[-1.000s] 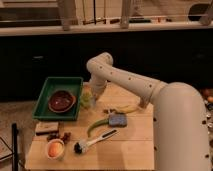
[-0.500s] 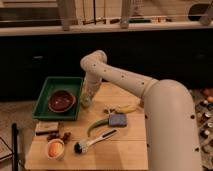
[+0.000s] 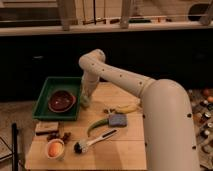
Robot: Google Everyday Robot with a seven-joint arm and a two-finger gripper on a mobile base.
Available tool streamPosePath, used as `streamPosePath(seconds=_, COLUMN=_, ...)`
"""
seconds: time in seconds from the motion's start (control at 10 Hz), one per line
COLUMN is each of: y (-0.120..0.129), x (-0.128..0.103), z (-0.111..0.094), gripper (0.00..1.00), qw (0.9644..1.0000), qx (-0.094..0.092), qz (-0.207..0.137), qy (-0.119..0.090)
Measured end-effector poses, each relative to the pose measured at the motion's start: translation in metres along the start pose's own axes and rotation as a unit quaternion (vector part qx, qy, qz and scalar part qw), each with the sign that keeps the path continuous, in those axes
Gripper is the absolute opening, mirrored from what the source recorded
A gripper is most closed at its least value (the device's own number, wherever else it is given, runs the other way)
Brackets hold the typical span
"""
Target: Place towel in plastic cup
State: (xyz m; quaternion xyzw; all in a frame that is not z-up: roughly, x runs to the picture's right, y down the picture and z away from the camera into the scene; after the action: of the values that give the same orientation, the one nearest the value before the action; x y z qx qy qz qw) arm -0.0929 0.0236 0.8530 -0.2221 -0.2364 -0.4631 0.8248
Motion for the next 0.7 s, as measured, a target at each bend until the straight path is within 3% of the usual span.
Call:
streamPosePath(seconds=0.4, y=-0.015, x=0.001, z=0.001, gripper=0.00, qw=0.9999, qx=0.015, qz=-0.008, qy=-0.003)
streamPosePath(seconds=0.7, y=-0.024, x=0.003, z=0.004, gripper=0.23, qw=0.9998, qx=0.016, qz=-0.004, qy=-0.008)
